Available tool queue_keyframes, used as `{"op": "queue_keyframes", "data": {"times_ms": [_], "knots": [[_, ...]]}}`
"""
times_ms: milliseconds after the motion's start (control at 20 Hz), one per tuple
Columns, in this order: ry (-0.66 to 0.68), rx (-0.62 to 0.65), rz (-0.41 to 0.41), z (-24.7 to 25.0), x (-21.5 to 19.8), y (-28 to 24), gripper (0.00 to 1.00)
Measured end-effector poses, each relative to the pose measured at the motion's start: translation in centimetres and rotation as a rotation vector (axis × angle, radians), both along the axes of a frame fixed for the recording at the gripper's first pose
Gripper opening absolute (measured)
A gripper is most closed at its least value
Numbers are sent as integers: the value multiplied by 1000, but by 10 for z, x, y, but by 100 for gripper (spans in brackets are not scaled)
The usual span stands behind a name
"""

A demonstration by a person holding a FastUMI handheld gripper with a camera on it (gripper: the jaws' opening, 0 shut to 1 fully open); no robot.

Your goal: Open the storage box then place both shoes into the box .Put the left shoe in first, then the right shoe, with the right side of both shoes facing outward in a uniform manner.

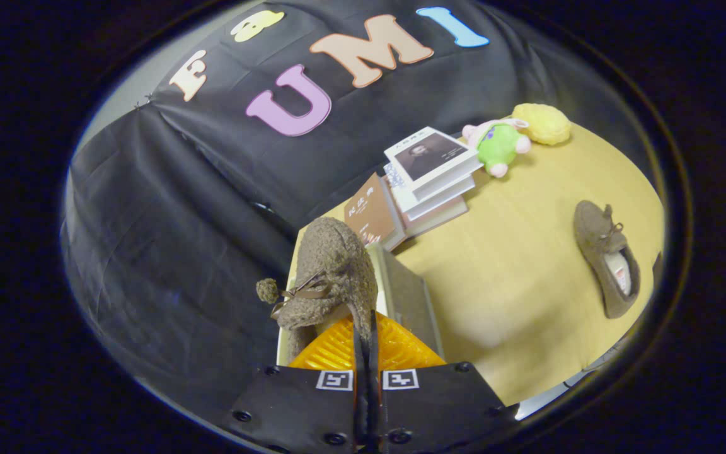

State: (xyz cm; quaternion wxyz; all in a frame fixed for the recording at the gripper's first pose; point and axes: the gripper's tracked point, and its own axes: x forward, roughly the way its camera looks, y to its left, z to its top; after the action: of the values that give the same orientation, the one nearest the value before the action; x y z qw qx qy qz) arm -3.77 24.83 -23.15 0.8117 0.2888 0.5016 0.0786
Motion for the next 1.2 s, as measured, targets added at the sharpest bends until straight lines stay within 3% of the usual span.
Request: {"op": "queue_keyframes", "data": {"times_ms": [150, 550, 950, 1050, 1200], "knots": [[51, -23, 25, -32, -6, 40, 3], [208, -116, 71, -96, -26, 89, 4], [223, -198, 170, -112, -35, 111, 4], [209, -217, 215, -116, -39, 110, 8], [176, -158, 281, -108, -43, 121, 32]]}}
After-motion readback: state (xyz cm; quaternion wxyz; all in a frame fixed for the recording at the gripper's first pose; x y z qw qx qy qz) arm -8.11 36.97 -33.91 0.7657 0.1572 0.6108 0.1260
